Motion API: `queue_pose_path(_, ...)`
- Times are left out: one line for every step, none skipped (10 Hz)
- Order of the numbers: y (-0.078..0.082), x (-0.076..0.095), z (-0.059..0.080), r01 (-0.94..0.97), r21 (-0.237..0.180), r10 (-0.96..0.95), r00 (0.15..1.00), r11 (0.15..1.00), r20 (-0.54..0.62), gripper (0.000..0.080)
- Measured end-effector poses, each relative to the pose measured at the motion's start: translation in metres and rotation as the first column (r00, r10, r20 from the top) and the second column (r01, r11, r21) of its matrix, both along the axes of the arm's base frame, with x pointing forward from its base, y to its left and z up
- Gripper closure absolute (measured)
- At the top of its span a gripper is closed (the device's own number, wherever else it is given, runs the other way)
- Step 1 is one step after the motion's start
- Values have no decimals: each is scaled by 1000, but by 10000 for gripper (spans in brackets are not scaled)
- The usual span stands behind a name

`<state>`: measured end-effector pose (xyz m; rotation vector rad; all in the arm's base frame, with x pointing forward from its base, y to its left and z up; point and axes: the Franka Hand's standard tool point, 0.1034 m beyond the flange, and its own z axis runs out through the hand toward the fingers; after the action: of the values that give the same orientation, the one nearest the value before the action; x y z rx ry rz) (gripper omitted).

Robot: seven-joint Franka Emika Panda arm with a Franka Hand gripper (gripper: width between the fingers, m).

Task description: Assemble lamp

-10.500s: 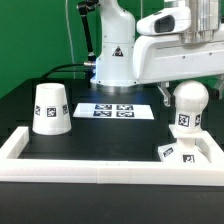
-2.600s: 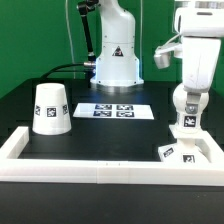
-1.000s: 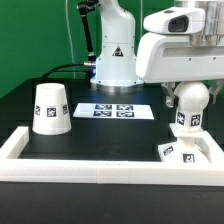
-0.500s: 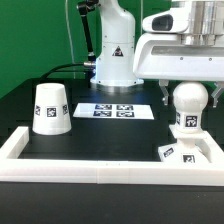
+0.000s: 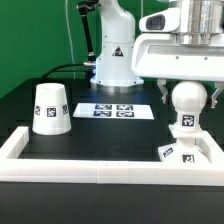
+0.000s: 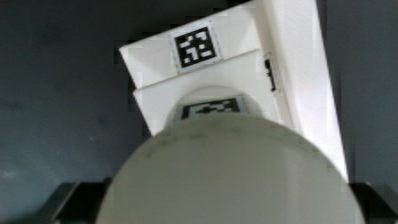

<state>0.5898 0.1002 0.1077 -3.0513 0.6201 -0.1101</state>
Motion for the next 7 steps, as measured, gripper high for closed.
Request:
queue_pose_path(-1, 0, 0, 43, 4, -43, 999, 999, -1, 222)
queue_pose_path(-1, 0, 0, 110, 11, -110, 994, 994, -3, 222)
queue_pose_path(-2, 0, 0, 137, 17, -137, 991, 990, -5, 222)
queue_pose_path(-3, -1, -1, 311, 46, -310, 950, 949, -18, 222)
queue_pose_path(-2, -1, -2, 372, 59, -372, 928, 926, -25, 222)
queue_pose_path(-1, -1, -2, 396, 65, -395, 918, 916, -29, 213)
queue_pose_path(0, -2, -2, 399, 69, -397, 917, 915, -32, 213)
